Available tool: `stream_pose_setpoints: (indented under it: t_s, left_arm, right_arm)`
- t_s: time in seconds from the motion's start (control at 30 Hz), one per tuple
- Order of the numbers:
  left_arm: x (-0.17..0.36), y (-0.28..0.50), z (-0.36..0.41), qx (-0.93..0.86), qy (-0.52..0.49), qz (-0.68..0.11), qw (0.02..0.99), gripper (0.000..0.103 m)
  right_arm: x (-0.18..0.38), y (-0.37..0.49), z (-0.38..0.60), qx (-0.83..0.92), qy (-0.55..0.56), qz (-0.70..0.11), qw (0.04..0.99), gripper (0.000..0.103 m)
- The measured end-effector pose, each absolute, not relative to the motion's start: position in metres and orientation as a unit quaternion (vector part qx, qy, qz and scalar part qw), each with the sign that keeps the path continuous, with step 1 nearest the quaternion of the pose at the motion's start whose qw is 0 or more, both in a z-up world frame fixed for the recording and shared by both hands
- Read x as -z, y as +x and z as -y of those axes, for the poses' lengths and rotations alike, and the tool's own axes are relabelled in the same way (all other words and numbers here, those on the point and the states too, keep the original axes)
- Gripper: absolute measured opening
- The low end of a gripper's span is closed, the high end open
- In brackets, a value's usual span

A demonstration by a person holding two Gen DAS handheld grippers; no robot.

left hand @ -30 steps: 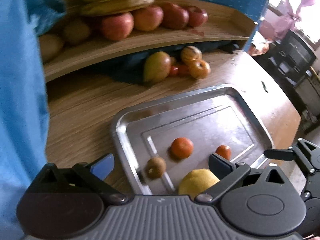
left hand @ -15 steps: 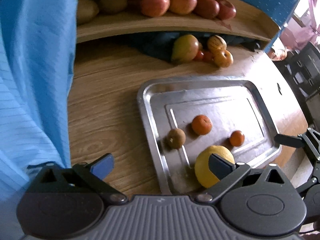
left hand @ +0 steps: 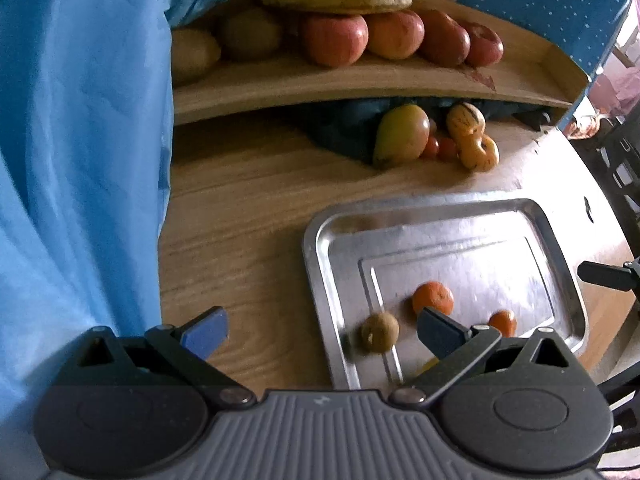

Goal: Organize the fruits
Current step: 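Move both open grippers back toward the fruit under the shelf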

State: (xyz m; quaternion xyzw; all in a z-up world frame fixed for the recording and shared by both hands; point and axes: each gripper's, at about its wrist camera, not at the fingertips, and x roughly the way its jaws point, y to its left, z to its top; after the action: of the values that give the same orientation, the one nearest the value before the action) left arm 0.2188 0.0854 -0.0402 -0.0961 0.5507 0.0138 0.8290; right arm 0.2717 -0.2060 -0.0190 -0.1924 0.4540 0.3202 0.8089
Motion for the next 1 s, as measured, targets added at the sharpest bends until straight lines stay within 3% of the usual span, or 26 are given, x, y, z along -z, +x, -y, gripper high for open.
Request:
stream_pose_setpoints:
  t_s: [0.63, 1.0]
  left_arm:
    - [0.042, 0.302, -0.064, -0.048, -0.111, -0.518, 0.847, 0.103]
    - [0.059, 0.348, -0.038, -0.024, -0.070, -0.525, 0.848, 0.103]
  right_arm:
    - [0.031, 0.345, 0.220, -0.318, -0.196, -0.446, 0.813, 0.102]
    - [0.050, 0.383, 0.227, -0.313, -0.196, -0.457, 0.809, 0.102]
